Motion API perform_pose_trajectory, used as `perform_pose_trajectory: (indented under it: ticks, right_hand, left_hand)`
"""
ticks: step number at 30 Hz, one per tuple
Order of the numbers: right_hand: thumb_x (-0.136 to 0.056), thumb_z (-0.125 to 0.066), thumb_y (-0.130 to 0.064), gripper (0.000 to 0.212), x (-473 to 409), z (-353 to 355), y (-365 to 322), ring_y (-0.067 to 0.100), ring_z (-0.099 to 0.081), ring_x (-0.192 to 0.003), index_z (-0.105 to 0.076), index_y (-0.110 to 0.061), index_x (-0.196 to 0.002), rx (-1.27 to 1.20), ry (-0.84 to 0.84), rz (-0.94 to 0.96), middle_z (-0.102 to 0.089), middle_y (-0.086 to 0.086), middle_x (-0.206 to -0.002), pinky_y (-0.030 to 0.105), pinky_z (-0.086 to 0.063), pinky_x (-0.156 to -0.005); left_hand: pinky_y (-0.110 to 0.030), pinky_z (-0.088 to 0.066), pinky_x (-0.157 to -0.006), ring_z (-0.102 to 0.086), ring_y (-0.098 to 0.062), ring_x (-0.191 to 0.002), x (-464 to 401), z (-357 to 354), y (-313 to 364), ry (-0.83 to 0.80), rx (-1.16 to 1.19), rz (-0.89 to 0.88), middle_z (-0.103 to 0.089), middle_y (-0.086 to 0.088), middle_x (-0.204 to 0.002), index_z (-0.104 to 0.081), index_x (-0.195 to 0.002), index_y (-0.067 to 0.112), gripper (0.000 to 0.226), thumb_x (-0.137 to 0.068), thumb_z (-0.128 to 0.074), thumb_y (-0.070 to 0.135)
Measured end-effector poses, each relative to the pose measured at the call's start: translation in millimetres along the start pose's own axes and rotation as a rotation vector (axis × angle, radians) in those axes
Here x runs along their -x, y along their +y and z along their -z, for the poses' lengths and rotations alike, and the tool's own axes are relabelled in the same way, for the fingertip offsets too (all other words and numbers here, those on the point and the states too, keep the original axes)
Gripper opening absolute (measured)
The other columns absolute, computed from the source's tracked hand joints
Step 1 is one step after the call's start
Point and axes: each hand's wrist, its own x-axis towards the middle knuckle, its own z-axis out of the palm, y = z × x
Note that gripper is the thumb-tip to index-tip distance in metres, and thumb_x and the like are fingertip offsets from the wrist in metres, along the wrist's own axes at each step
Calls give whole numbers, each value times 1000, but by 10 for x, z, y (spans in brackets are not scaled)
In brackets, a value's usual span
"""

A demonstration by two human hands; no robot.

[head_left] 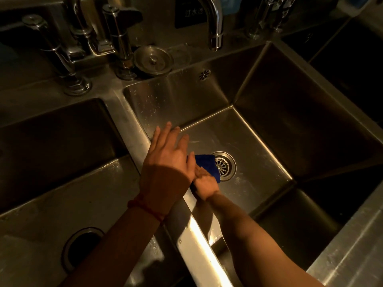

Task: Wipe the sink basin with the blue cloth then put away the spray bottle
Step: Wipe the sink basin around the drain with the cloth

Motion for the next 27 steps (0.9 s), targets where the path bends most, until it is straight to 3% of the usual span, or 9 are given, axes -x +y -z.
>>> perform_pose_trajectory:
  ticks: [5, 13, 27]
  right_hand:
    - [-97, -47, -25, 69, -300, 57, 21, 23, -8, -147, -5, -12, -151, -17, 13, -106, -9, 8, -160, 35, -11, -121]
    - [-98, -44, -15, 65, -579, 109, 287, 23, -3, -148, -5, -15, -151, 128, -21, -100, -4, 7, -160, 36, -8, -122]
    - [-97, -45, -9, 66, -751, 202, 701, 25, -8, -147, -7, -14, -151, 138, 40, -182, -7, 8, -160, 35, -11, -119]
  left_hand:
    - [-45, -20, -112, -37, -33, -131, -1, -19, 8, -11, -25, 12, -52, -23, -131, -58, -118, -2, 50, -80, -43, 27]
    - [-62, -40, -93, -57, -44, -109, 20, -84, -29, 106, -31, -30, -65, -30, -107, -68, -96, -8, 35, -70, -61, 15]
    - [-60, -39, -95, -57, -42, -110, 28, -126, -51, 149, -32, -31, -65, -29, -108, -69, -96, -7, 32, -71, -64, 13]
